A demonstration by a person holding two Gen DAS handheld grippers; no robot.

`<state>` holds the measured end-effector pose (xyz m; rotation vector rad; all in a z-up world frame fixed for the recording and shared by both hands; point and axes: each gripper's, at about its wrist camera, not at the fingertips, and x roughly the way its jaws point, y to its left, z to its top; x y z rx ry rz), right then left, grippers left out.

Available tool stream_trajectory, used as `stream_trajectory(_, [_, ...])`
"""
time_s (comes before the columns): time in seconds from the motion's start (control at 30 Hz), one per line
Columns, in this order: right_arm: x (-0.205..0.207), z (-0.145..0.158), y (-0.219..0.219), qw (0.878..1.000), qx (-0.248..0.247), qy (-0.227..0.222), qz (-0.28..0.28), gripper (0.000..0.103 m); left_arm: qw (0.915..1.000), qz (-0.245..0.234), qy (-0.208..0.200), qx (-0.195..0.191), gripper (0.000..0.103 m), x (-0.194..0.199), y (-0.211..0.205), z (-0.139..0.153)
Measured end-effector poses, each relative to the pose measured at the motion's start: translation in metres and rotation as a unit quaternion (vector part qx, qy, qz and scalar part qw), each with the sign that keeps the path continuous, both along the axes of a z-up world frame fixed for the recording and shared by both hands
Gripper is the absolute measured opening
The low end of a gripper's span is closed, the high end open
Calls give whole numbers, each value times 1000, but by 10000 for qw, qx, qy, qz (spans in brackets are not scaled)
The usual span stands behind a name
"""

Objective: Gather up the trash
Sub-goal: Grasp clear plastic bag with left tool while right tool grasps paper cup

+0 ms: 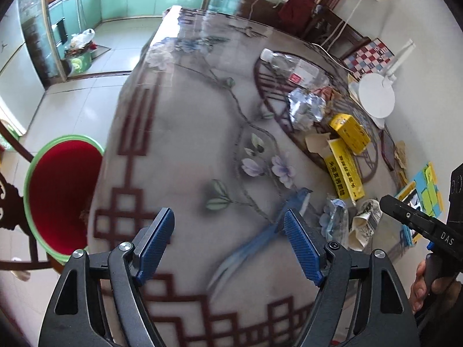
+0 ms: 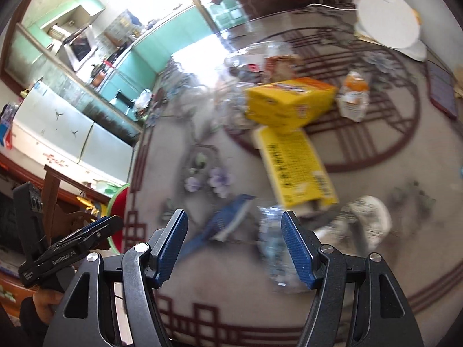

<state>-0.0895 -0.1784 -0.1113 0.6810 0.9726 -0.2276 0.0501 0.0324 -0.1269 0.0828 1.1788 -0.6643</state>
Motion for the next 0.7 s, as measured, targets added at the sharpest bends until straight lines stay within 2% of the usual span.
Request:
stream_trajectory(0.13, [-39,-6,-37,9991,-26,160,-388,66,9998,-178,47,84,80,-22,-25,-3])
stream_trajectory(0.3, [-73,-26,-73,9957,191,405,-805,66,9994,-286,98,178,80,-42,-50,-7])
stream_trajectory(0.47, [-82,-58,-83,9915,821,586,-817,66,9991,-286,205,238,80,-55,-69,-13])
stream_trajectory(0.63, [-74,-87,-81,9860,1458,452,-674,66,9980,-427,310,353,80,-68,-88,-21])
stream_trajectory(0.67, [-73,-90,-83,9847,1568,345,-681,60,9977,-466,330,369,80,-71,-91,-23])
stream_trajectory(0.7, [-72,-92,-84,9842,1623,254,-664,32,9974,-501,363,382,80,-73,-94,-24])
